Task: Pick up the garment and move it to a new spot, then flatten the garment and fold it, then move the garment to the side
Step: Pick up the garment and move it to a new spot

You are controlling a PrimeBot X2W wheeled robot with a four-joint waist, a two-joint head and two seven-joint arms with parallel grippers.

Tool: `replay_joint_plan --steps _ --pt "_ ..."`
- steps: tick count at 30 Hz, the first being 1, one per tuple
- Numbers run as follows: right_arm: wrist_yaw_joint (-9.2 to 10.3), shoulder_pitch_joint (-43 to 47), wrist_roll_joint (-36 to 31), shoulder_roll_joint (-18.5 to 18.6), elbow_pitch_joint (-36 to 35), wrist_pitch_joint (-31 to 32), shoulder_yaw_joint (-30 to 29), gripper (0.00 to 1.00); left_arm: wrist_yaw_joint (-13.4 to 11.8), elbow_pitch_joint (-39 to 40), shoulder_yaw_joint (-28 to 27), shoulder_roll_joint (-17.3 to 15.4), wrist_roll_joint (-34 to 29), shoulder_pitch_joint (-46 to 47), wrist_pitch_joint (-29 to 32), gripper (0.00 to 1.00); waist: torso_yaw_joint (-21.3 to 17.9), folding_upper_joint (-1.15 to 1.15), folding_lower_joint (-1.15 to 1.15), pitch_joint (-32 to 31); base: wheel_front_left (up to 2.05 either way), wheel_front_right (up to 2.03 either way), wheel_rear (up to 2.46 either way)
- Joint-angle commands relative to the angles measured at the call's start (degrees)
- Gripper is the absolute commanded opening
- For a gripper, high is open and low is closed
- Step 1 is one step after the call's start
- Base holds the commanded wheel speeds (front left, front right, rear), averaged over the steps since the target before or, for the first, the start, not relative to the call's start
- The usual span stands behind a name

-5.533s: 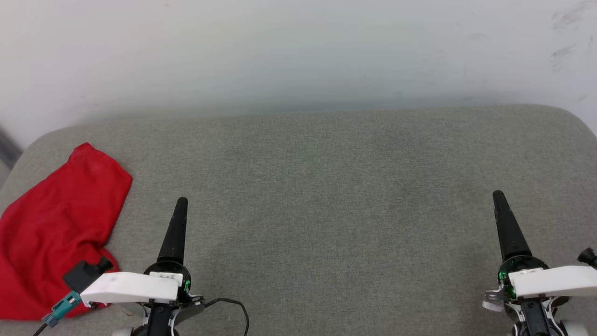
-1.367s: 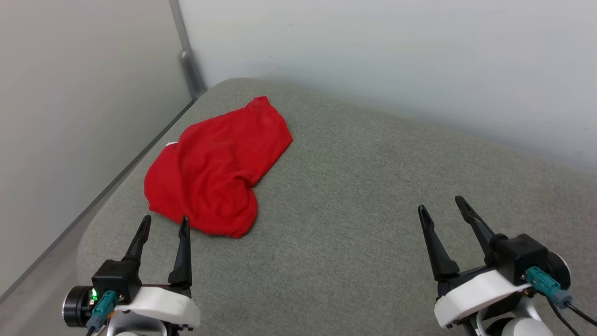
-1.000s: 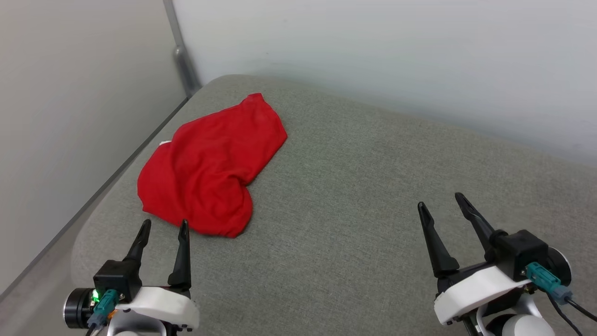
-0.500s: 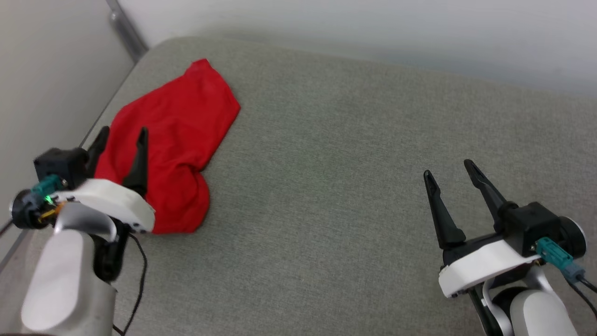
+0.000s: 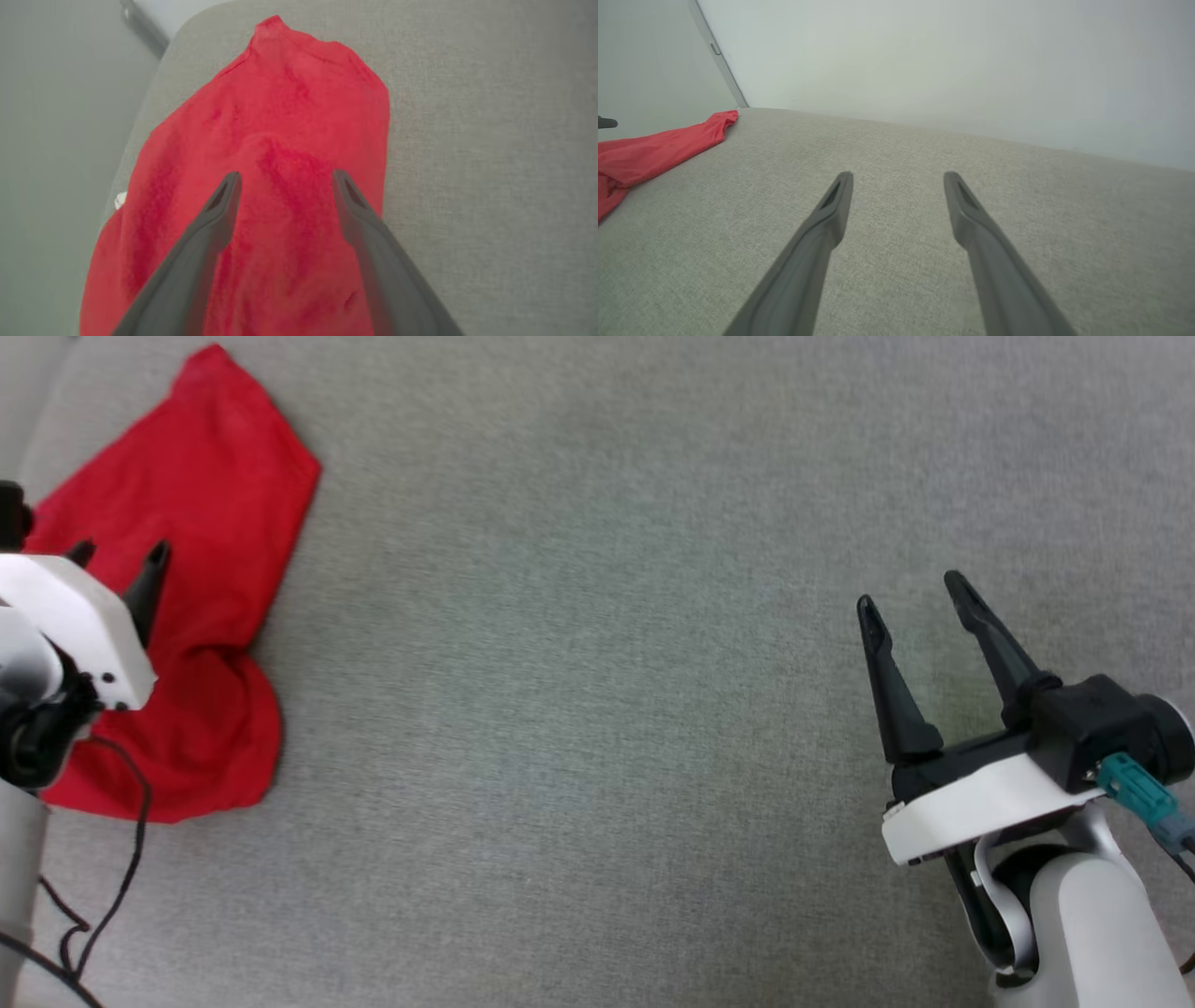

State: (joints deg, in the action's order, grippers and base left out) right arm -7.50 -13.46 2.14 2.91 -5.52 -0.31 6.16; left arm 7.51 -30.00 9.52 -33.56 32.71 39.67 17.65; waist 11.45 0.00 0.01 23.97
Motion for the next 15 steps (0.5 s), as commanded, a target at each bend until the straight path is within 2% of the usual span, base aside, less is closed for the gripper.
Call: replay_joint_plan --steps 1,8,15 --pt "0.02 -1.09 0.48 -0.02 0.13 -0.36 0.05 1.0 -0.05 -0.36 0.2 -0.51 0.55 0.94 0.49 1.0 -1.62 0.0 -0.01 2.27 0.0 0.0 0.0" --pt "0.02 -3.62 0.81 -0.03 1.35 -1.25 0.41 1.0 -0.05 -7.23 2.56 -3.85 5.06 2.74 11.62 1.0 -2.29 0.0 -0.01 5.26 0.0 0.0 0.0" --pt "0.02 -5.68 0.12 -0.02 1.54 -1.38 -0.06 1.0 -0.68 -14.31 3.6 -1.35 8.59 1.7 21.86 1.0 -2.4 0.0 -0.01 7.22 0.0 0.0 0.0"
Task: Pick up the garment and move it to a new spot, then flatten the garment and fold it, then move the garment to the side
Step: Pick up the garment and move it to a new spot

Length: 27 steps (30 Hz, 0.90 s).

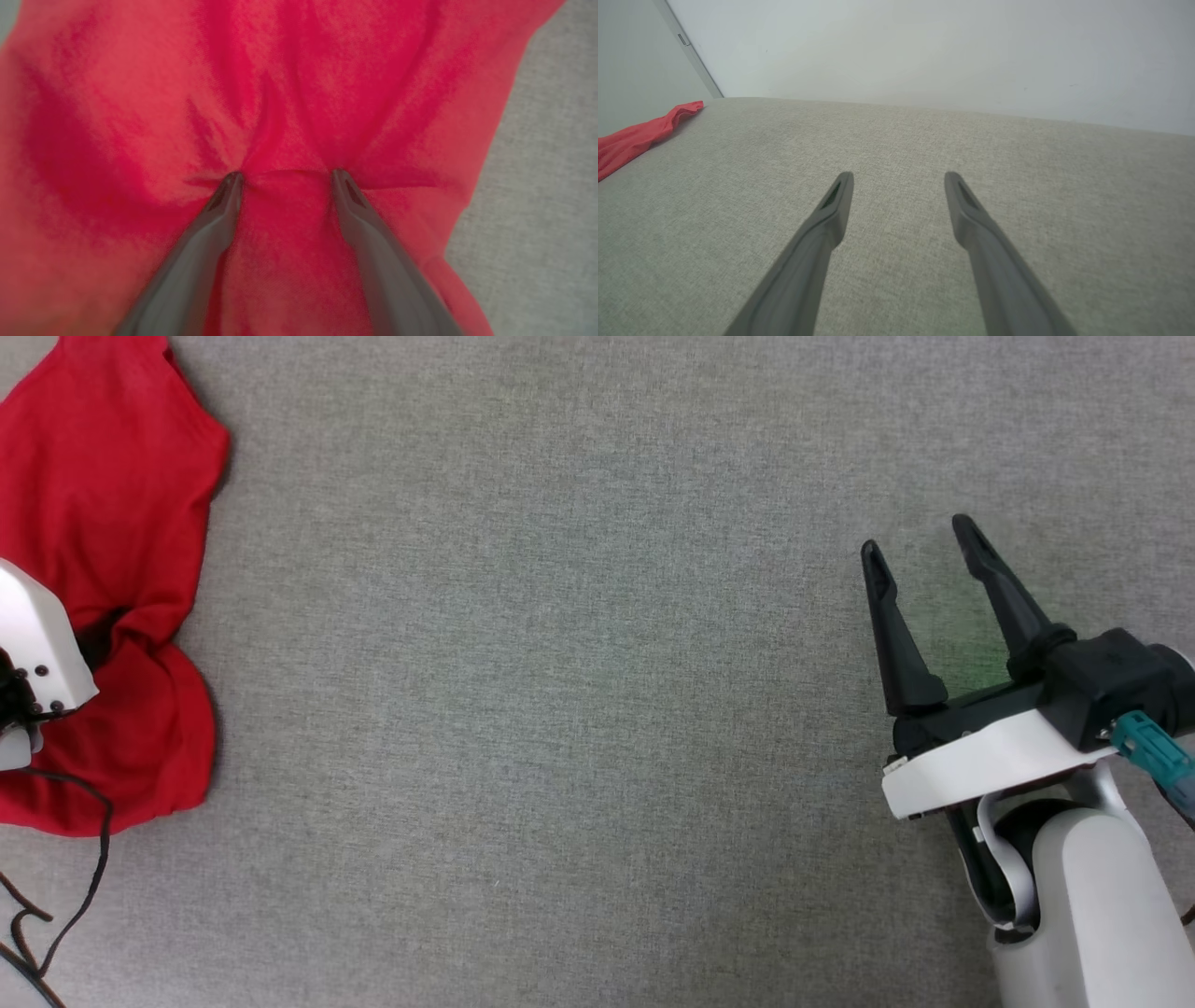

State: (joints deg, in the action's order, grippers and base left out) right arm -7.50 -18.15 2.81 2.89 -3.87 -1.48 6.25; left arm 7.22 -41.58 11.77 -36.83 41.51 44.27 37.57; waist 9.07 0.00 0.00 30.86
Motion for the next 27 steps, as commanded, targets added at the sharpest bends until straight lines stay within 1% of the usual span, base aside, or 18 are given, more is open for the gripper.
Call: replay_joint_plan --steps 1,2,3,4,5,7,10,13,15,16,21,27 --pt "0.02 -1.13 -0.65 -0.01 -0.13 -0.18 -0.31 1.0 -0.45 -2.99 1.37 2.18 -0.02 -2.81 1.89 1.0 0.08 0.0 0.0 0.49 0.0 0.0 0.0" --pt "0.02 -1.34 -0.81 -0.01 -0.16 -0.15 -0.46 1.0 -0.52 -3.13 1.37 2.3 -0.09 -2.61 1.18 0.73 0.19 0.0 0.0 0.6 0.0 0.0 0.0" --pt "0.02 -1.57 -0.87 -0.02 -0.18 -0.13 -0.59 1.0 -0.61 -3.34 1.2 2.57 0.04 -2.38 0.54 0.41 0.31 0.0 0.0 0.65 0.0 0.0 0.0" --pt "0.02 -1.69 -0.96 -0.02 -0.11 -0.11 -0.73 1.0 -0.57 -3.47 1.3 2.77 -0.04 -2.2 0.0 0.14 0.44 0.0 0.0 0.58 0.0 0.0 0.0" --pt "0.02 -1.64 -0.99 -0.01 0.05 -0.17 -0.72 1.0 -0.64 -3.37 1.4 2.74 -0.57 -1.96 -1.33 0.0 0.57 0.0 0.0 0.35 0.0 0.0 0.0" --pt "0.02 -1.43 -0.58 -0.01 0.47 -0.4 -0.6 1.0 -0.68 -3.47 1.4 2.78 -1.07 -1.51 -3.25 0.0 0.8 0.0 0.0 -0.41 0.0 0.0 0.0" --pt "0.02 -0.54 0.11 -0.01 1.02 -0.68 -0.73 1.0 -1.4 -2.9 1.11 1.93 -2.82 -0.19 -8.57 0.0 1.17 0.0 0.0 -2.27 0.0 0.0 0.0" --pt "0.02 0.57 0.67 -0.01 1.53 -0.99 -1.22 1.0 -2.05 -2.53 0.85 1.66 -4.28 1.1 -14.21 0.0 1.61 0.0 0.0 -4.97 0.0 0.0 0.0" --pt "0.02 1.4 1.1 -0.01 1.9 -1.3 -1.68 1.0 -2.76 -1.82 0.3 1.68 -5.36 1.97 -19.59 0.0 1.9 0.0 0.0 -7.07 0.0 0.0 0.0" --pt "0.02 1.78 1.28 -0.01 2.17 -1.47 -1.86 1.0 -3.16 -2.07 -0.14 2.26 -5.2 1.84 -21.62 0.0 1.98 0.0 0.0 -8.29 0.0 0.0 0.0" --pt "0.02 4.0 2.47 -0.01 2.37 -1.41 -2.52 1.0 -4.56 -0.79 -1.01 2.88 -7.13 2.5 -32.69 0.0 2.19 0.0 0.0 -13.55 0.0 0.0 0.0" --pt "0.02 6.97 3.94 -0.01 2.42 -1.3 -3.31 1.0 -5.67 2.01 -1.49 4.51 -8.76 1.95 -43.72 0.0 1.25 0.0 0.0 -18.91 0.0 0.0 0.0"
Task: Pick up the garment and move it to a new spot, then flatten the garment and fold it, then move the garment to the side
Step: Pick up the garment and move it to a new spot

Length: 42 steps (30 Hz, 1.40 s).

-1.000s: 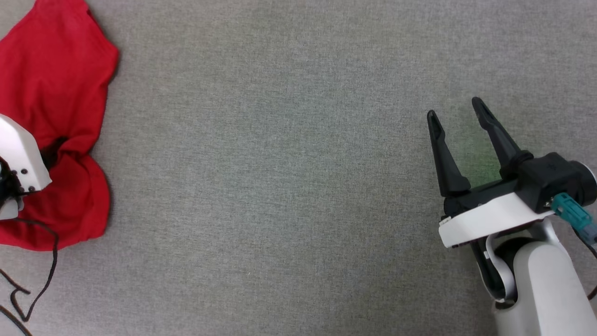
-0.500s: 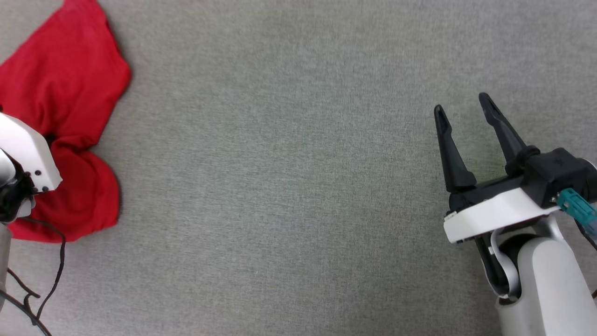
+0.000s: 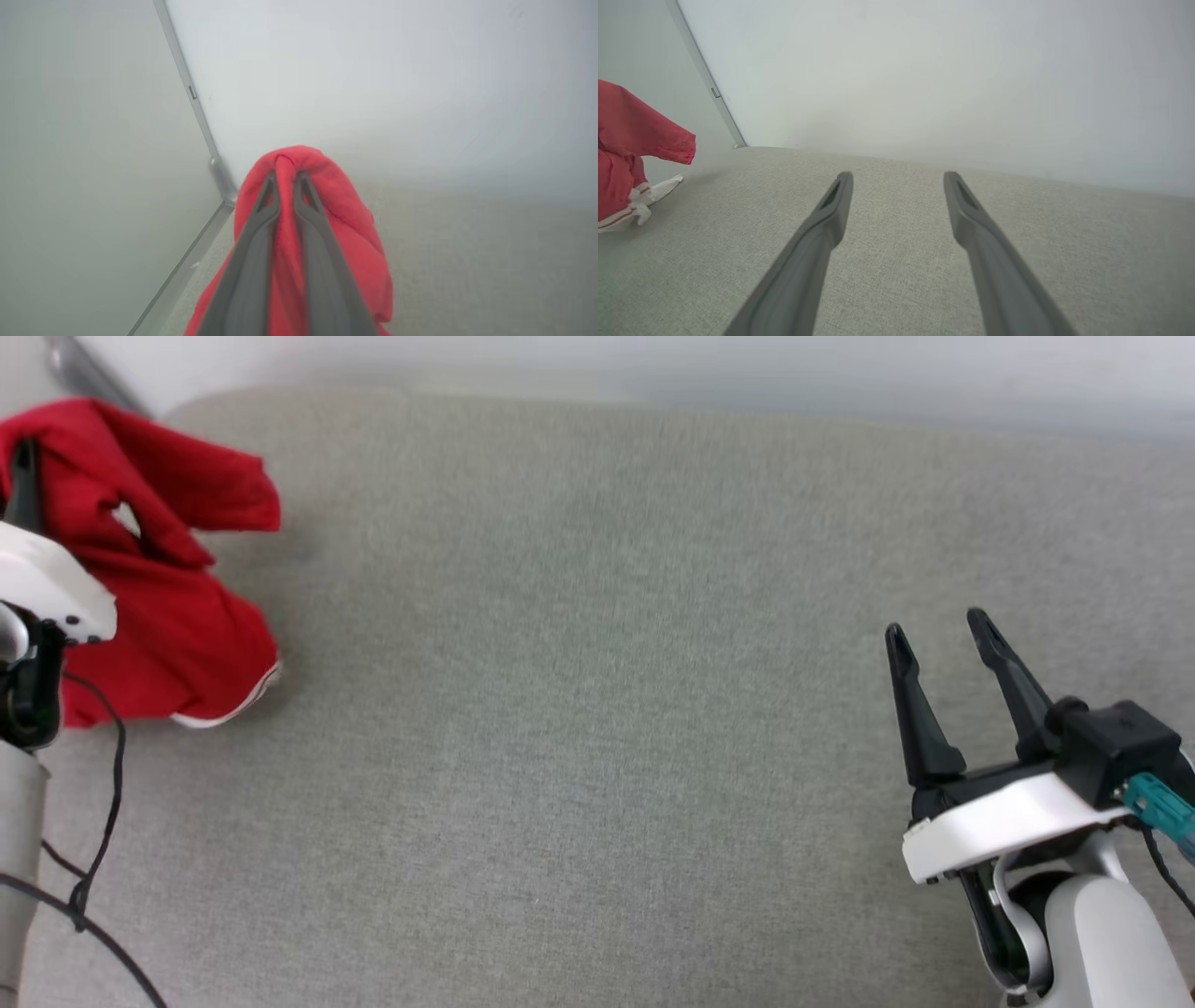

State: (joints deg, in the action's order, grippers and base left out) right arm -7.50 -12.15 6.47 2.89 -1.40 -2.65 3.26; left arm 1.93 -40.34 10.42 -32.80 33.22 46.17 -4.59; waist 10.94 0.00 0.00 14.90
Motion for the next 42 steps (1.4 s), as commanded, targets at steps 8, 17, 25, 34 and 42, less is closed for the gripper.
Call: replay_joint_plan --steps 8,17,25,34,42 --pt "0.02 4.38 1.27 -0.02 -0.61 0.62 -1.02 1.0 -1.63 7.73 1.86 3.88 -2.72 -1.64 -8.17 0.0 -4.65 0.0 0.0 -8.93 0.0 0.0 0.0" --pt "0.02 7.52 2.7 -0.03 -3.09 2.68 -1.18 1.0 -3.4 20.63 5.25 9.8 -2.35 -6.86 -8.37 0.0 -12.59 0.0 0.0 -12.04 0.0 0.0 0.0" --pt "0.02 8.09 3.53 -0.05 -5.58 3.73 -1.64 1.0 -3.03 30.38 10.67 16.74 -1.05 -10.85 -7.32 0.0 -17.66 0.0 0.0 -9.01 0.0 0.0 0.0" --pt "0.02 6.75 4.78 -0.04 -7.53 2.65 -1.41 1.0 -2.42 32.15 17.31 18.21 -1.92 -19.58 -5.74 0.0 -18.75 0.0 0.0 -2.17 0.0 0.0 0.0" --pt "0.02 4.78 4.25 -0.03 -7.0 1.6 -0.55 1.0 -2.74 28.56 22.09 15.11 -5.08 -27.33 -4.25 0.0 -16.05 0.0 0.0 0.64 0.0 0.0 0.0"
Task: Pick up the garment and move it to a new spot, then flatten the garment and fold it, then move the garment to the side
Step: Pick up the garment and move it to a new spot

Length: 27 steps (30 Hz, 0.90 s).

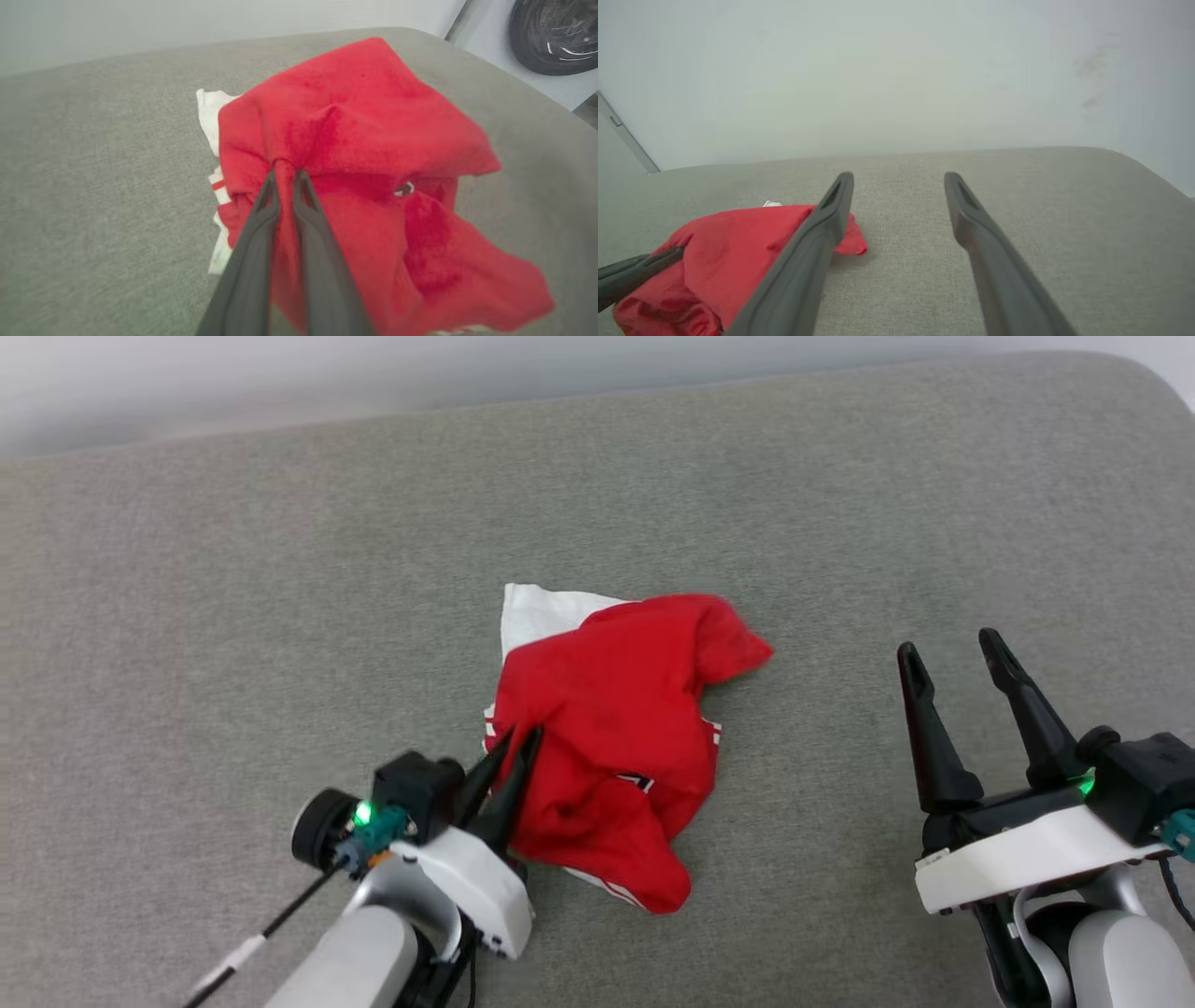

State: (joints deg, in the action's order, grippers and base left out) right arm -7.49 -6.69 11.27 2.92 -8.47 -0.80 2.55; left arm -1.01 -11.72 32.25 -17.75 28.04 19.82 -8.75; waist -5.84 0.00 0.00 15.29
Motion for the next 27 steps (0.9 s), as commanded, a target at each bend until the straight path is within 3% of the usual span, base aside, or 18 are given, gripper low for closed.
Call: replay_joint_plan --steps 1,3,4,5,6,18,27 --pt "0.01 -0.81 -0.61 -0.04 0.29 -0.35 0.13 1.0 0.0 -0.53 0.71 -0.44 -0.55 -1.43 0.1 0.0 0.99 0.0 0.0 0.09 0.0 0.0 0.0" --pt "0.01 -0.81 -0.85 -0.04 0.77 -0.42 0.08 1.0 0.13 -1.16 1.86 -0.61 -0.99 -2.44 0.71 0.0 1.54 0.0 0.0 -0.74 0.0 0.0 0.0" --pt "0.01 -0.72 -0.9 -0.04 0.95 -0.43 -0.01 1.0 0.14 -1.15 2.18 -0.39 -1.05 -2.67 0.58 0.24 1.81 0.0 0.0 -1.19 0.0 0.0 0.0" --pt "0.01 -0.5 -0.88 -0.04 1.31 -0.44 -0.04 1.0 -0.03 -1.07 2.47 -0.26 -1.3 -2.99 0.25 0.55 2.08 0.0 0.0 -1.83 0.0 0.0 0.0" --pt "0.01 -0.23 -0.94 -0.04 1.48 -0.39 -0.09 1.0 -0.25 -0.91 2.76 -0.17 -1.59 -3.32 -0.06 1.0 2.35 0.0 0.0 -2.47 0.0 0.0 0.0" --pt "0.01 4.01 -2.17 -0.04 1.37 2.11 -1.99 1.0 -5.05 5.91 -1.83 1.79 -1.89 -6.19 -5.96 1.0 5.17 0.0 0.0 -10.79 0.0 0.0 0.0" --pt "0.01 8.84 -3.22 -0.04 0.32 4.14 -3.49 1.0 -8.68 7.79 -9.26 -0.48 -0.94 -12.46 -6.49 1.0 6.84 0.0 0.0 -15.55 0.0 0.0 0.0"
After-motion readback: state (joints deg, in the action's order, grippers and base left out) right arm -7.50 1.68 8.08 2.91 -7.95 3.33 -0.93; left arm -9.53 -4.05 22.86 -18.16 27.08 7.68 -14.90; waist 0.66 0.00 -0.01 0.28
